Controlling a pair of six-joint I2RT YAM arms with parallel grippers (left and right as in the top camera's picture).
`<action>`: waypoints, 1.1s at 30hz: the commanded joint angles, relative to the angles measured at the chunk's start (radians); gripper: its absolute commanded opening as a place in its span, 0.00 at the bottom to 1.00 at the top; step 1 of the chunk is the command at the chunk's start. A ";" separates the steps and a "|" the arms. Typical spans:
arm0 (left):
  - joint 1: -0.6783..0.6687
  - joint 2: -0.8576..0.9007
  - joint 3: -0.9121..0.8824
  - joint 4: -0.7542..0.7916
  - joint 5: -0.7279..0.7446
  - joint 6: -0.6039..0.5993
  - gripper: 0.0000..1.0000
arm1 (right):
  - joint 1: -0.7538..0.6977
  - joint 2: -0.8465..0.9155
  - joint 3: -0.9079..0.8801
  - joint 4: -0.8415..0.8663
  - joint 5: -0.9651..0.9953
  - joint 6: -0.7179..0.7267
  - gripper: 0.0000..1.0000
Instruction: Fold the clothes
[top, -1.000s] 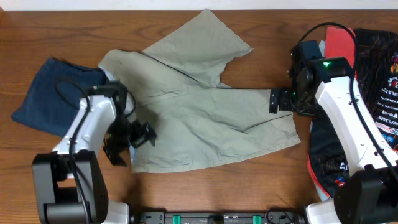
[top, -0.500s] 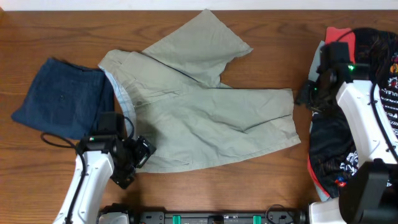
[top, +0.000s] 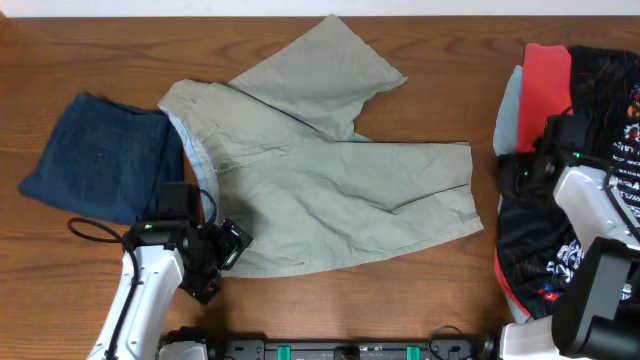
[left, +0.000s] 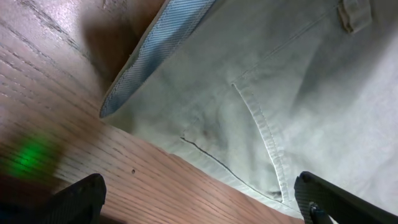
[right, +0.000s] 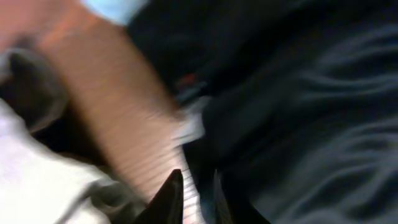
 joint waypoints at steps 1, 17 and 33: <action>0.004 -0.004 -0.013 -0.002 0.009 -0.013 0.98 | -0.039 0.003 -0.061 0.043 0.129 0.035 0.17; 0.004 -0.004 -0.013 -0.002 0.021 -0.037 0.98 | -0.283 0.010 -0.106 0.099 0.069 0.140 0.34; 0.004 -0.004 -0.065 0.018 -0.078 -0.136 0.88 | -0.138 -0.026 0.023 -0.345 -0.363 -0.122 0.56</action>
